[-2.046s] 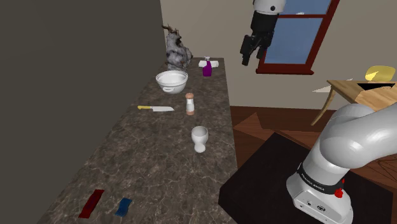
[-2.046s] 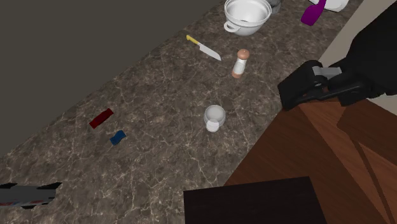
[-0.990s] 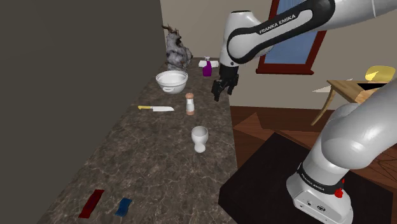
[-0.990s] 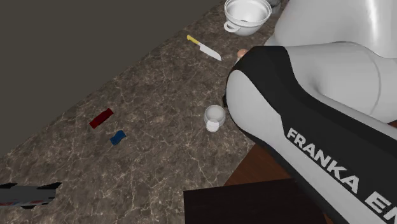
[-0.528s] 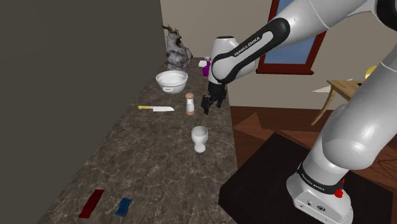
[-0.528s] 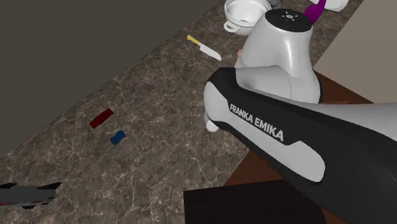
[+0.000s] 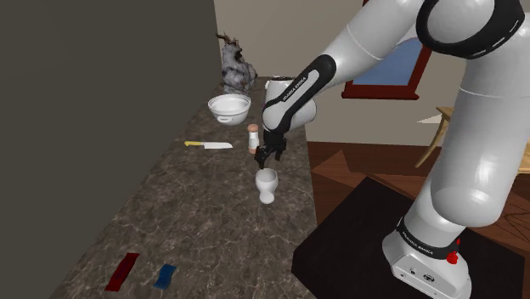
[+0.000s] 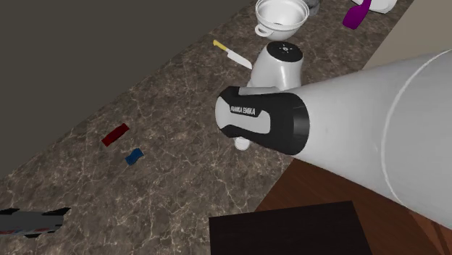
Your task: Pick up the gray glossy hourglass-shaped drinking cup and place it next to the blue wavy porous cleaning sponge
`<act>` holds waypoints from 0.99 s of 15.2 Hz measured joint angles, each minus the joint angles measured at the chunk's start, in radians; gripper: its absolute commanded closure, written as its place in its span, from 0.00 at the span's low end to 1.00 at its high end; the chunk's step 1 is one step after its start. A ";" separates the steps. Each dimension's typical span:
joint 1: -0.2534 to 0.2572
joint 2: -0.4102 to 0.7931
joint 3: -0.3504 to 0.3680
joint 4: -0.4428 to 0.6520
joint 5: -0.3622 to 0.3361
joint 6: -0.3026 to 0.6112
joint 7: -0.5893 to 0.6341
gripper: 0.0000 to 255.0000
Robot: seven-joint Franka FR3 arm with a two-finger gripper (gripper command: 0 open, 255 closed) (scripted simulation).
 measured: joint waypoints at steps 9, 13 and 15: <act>-0.001 0.266 0.039 0.144 0.058 0.108 -0.042 0.00; 0.000 0.326 0.046 0.163 0.065 0.149 -0.048 0.00; 0.000 0.340 0.048 0.164 0.068 0.162 -0.050 0.00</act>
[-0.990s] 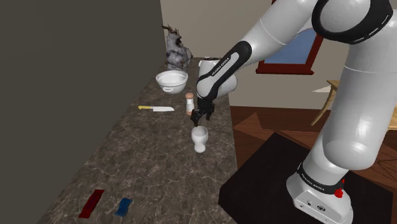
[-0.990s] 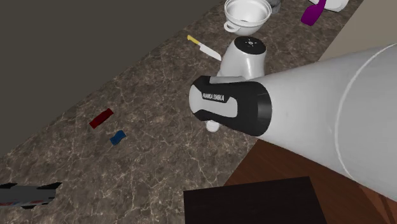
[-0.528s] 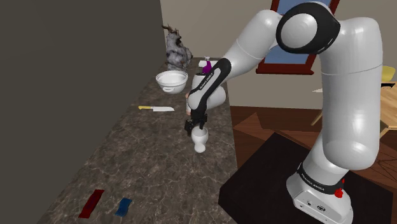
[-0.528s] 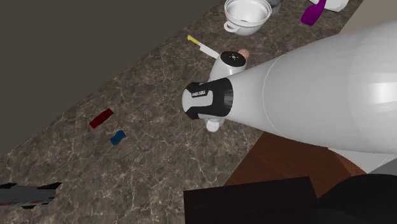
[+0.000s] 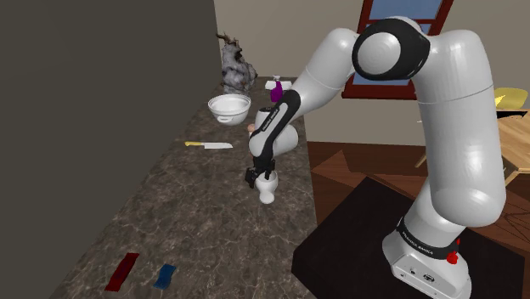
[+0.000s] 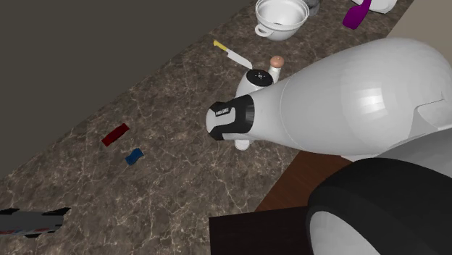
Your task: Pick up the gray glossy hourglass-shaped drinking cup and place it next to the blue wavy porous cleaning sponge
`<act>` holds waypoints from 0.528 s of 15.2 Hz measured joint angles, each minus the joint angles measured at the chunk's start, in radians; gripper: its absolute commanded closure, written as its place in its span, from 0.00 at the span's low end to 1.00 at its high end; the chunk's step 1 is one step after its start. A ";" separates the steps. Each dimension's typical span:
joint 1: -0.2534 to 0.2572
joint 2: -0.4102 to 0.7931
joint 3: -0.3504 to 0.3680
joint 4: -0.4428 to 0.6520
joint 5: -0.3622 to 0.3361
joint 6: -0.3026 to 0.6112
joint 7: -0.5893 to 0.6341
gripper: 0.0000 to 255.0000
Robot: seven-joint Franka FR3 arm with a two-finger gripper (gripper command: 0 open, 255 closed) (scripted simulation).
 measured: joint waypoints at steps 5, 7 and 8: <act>0.000 0.004 0.001 0.000 0.001 0.004 0.000 0.00; 0.000 0.004 0.001 0.000 0.001 0.004 0.000 1.00; 0.000 0.004 0.001 0.000 0.001 0.004 0.000 1.00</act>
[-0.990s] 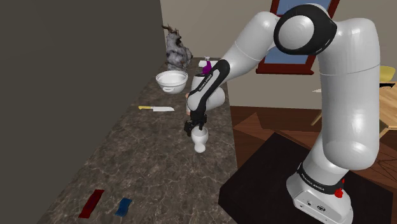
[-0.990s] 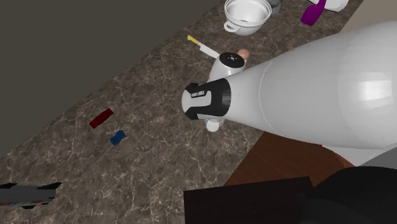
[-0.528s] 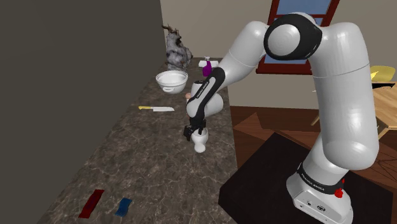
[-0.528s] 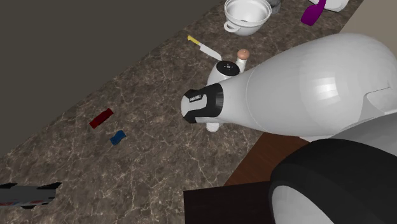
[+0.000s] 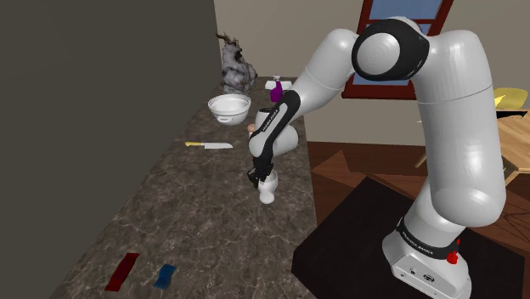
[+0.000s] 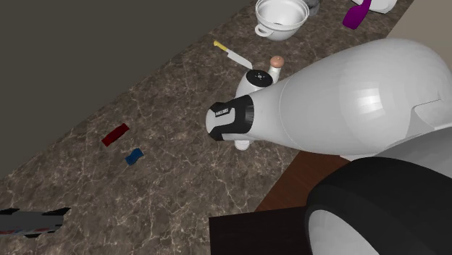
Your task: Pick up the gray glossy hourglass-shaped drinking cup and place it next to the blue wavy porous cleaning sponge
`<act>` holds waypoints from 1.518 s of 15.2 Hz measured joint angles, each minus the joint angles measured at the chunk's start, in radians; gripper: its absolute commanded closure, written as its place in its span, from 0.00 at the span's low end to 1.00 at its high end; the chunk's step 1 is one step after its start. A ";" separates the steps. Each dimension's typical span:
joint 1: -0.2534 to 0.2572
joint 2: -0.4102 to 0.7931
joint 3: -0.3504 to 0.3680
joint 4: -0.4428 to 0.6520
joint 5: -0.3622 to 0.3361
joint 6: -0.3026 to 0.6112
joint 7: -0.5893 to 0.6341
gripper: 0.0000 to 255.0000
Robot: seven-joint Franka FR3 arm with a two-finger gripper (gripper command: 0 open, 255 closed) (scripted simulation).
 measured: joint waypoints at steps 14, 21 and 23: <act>0.006 -0.066 -0.007 -0.018 -0.009 -0.047 0.015 1.00; 0.011 -0.145 -0.018 -0.022 -0.025 -0.123 0.035 1.00; 0.011 -0.169 -0.021 -0.024 -0.028 -0.144 0.040 1.00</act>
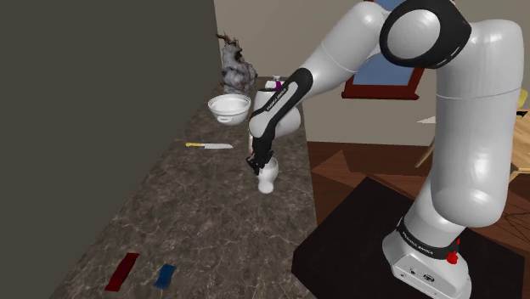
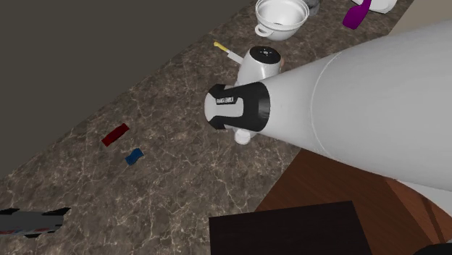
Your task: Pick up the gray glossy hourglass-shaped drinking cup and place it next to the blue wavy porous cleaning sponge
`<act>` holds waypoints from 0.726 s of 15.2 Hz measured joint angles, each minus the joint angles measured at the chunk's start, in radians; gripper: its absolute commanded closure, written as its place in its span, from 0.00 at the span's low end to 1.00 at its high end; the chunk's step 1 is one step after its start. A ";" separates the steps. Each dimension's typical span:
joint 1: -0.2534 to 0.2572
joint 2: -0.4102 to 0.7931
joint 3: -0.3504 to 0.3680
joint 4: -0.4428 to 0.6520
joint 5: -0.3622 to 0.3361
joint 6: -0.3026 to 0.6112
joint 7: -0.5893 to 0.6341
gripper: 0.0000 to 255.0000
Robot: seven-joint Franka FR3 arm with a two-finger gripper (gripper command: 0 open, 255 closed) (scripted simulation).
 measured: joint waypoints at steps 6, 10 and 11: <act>0.003 -0.066 -0.006 0.002 -0.014 -0.068 0.019 1.00; 0.004 -0.108 -0.010 0.005 -0.022 -0.112 0.029 1.00; 0.006 -0.121 -0.010 0.005 -0.024 -0.125 0.035 1.00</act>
